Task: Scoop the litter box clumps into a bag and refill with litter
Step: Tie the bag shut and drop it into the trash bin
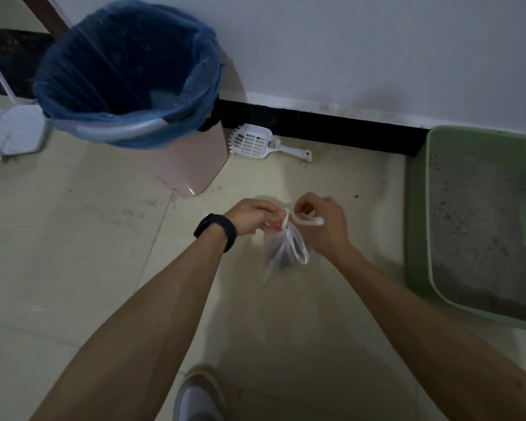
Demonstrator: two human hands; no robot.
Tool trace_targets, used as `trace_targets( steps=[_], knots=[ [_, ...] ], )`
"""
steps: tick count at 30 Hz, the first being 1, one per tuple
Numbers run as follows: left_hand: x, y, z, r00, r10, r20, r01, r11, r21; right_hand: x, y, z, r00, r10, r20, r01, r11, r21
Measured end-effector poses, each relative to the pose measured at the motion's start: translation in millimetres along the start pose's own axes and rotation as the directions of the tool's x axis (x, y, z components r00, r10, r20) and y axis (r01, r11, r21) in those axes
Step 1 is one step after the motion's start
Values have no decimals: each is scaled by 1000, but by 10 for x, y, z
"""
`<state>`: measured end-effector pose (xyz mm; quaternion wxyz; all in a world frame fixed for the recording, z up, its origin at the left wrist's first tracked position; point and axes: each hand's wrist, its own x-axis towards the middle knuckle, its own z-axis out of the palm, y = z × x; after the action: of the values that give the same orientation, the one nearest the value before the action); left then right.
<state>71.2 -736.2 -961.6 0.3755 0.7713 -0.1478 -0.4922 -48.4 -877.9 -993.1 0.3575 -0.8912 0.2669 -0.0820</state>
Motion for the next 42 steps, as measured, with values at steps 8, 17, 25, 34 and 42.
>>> trace_targets(
  steps=[8, 17, 25, 34, 42],
  knots=[
    [51, 55, 67, 971, 175, -161, -171, 985, 39, 55, -1, -101, 994, 90, 60, -99, 980, 173],
    [95, 2, 112, 912, 345, -221, -211, 858, 468, 48, 99, -215, 985, 55, 164, -87, 977, 195],
    [37, -125, 37, 894, 422, -150, -103, 520, 848, -66, 308, -352, 940, 125, 316, -212, 944, 255],
    [-82, -181, 66, 910, 413, -39, -18, 134, 991, -189, 469, -461, 893, 114, 436, -288, 889, 356],
    [-141, -286, 116, 951, 306, -44, 30, 50, 998, -416, 630, -278, 869, 216, 445, -410, 818, 403]
  ],
)
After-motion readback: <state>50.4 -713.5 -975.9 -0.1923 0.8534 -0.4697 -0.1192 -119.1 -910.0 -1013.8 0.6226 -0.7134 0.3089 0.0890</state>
